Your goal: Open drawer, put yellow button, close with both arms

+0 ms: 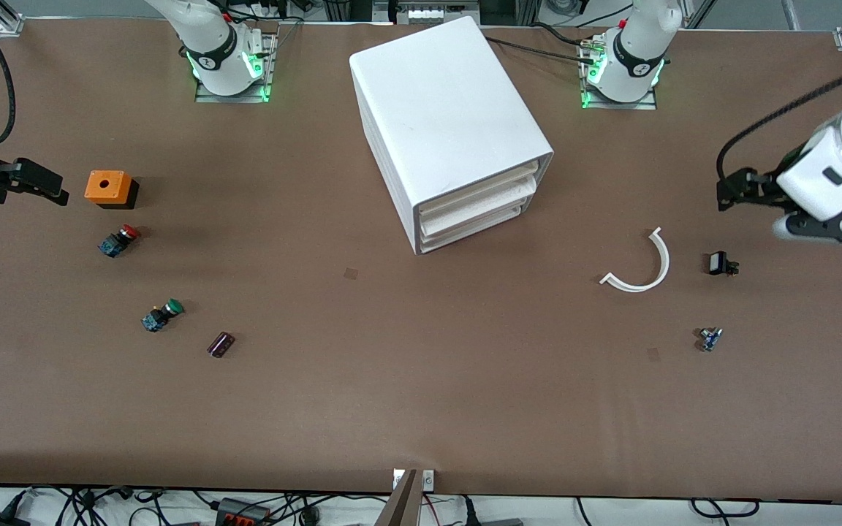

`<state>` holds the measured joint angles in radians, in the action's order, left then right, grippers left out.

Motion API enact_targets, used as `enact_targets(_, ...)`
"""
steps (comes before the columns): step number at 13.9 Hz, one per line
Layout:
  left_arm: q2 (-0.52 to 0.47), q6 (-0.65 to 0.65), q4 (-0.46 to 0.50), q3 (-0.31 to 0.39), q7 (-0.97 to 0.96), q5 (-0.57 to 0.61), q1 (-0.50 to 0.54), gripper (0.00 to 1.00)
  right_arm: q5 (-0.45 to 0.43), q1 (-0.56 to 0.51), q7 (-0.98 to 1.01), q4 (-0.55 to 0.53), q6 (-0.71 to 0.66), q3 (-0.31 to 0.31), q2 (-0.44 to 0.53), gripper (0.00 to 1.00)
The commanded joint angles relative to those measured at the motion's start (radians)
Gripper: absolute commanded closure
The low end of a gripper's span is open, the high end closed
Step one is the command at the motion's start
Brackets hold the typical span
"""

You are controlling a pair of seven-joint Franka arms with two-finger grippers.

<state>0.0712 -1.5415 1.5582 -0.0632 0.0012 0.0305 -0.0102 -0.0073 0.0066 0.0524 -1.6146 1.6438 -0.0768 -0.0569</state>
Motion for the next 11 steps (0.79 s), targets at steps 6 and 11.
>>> enact_targets(6,-0.122,-0.075,0.151,0.043,0.037,-0.035,-0.045,0.00,-0.005,0.030,0.007,-0.021,0.011,-0.008,0.015,0.00)
enact_targets(11,-0.120,-0.072,0.145,0.043,0.037,-0.035,-0.045,0.00,0.001,0.001,0.004,-0.019,0.014,0.008,0.014,0.00)
